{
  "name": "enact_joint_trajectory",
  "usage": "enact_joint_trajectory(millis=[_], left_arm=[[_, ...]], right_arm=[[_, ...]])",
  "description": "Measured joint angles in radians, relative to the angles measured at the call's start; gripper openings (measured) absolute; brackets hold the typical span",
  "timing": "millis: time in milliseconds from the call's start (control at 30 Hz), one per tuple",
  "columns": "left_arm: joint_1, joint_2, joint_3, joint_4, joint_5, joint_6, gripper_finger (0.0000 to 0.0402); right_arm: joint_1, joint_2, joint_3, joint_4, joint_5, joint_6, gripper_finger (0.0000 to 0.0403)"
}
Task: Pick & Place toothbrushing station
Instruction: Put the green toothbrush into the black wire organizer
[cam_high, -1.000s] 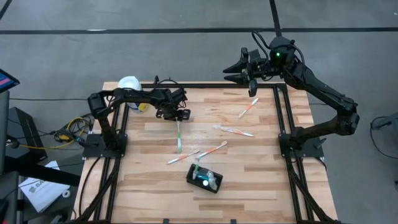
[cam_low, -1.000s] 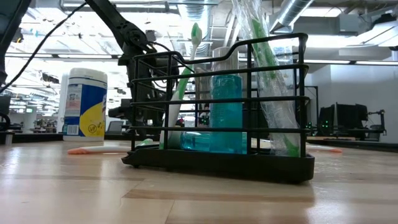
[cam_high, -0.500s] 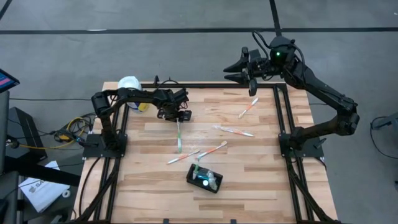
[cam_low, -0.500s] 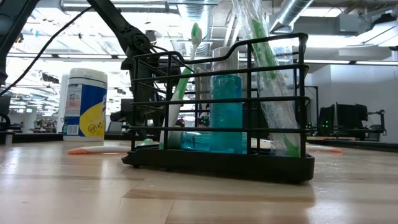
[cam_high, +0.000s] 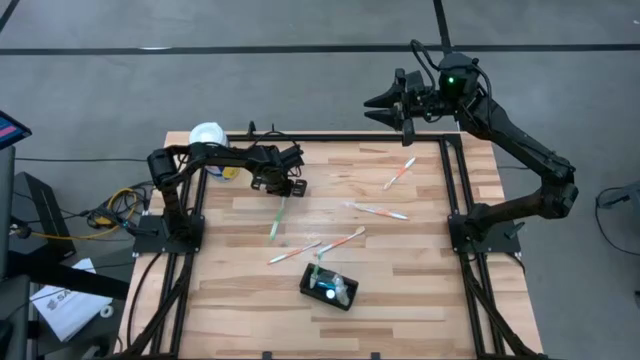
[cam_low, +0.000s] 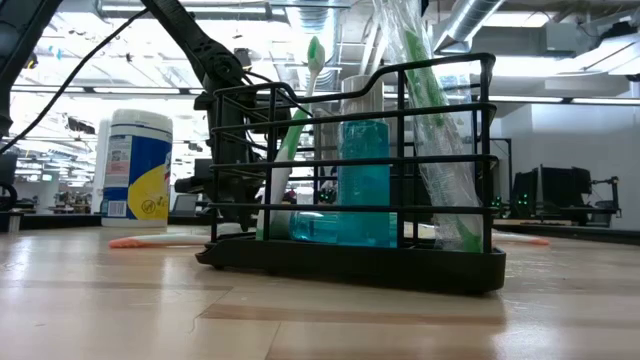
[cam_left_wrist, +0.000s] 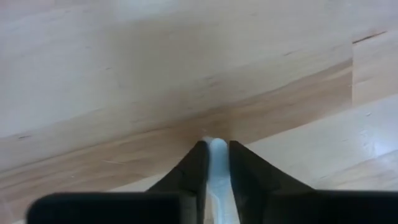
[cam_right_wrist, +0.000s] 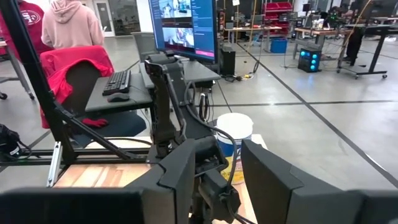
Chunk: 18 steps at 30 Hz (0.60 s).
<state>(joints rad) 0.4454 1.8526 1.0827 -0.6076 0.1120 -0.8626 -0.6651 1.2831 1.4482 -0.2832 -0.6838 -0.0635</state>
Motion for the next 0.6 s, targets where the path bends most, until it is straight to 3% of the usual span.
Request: enact_joint_trajectory(millis=[100,233,467,600], left_arm=[[-0.002,0.002,-0.001,0.008,0.045,0.018,0.0016],[-0.005,0.002,-0.004,0.034,0.063,0.028,0.0011],[-0.009,-0.049,-0.005,0.124,0.018,0.028,0.0008],[-0.009,-0.138,-0.004,0.179,-0.017,0.023,0.0008]], right_arm=[[0.0,0.0,0.0,0.0,0.0,0.0,0.0122],[0.0,0.0,0.0,0.001,0.0,0.0,0.0122],[0.0,0.0,0.0,0.002,0.0,0.0,0.0122],[0.0,0.0,0.0,0.015,0.0,0.0,0.0122]])
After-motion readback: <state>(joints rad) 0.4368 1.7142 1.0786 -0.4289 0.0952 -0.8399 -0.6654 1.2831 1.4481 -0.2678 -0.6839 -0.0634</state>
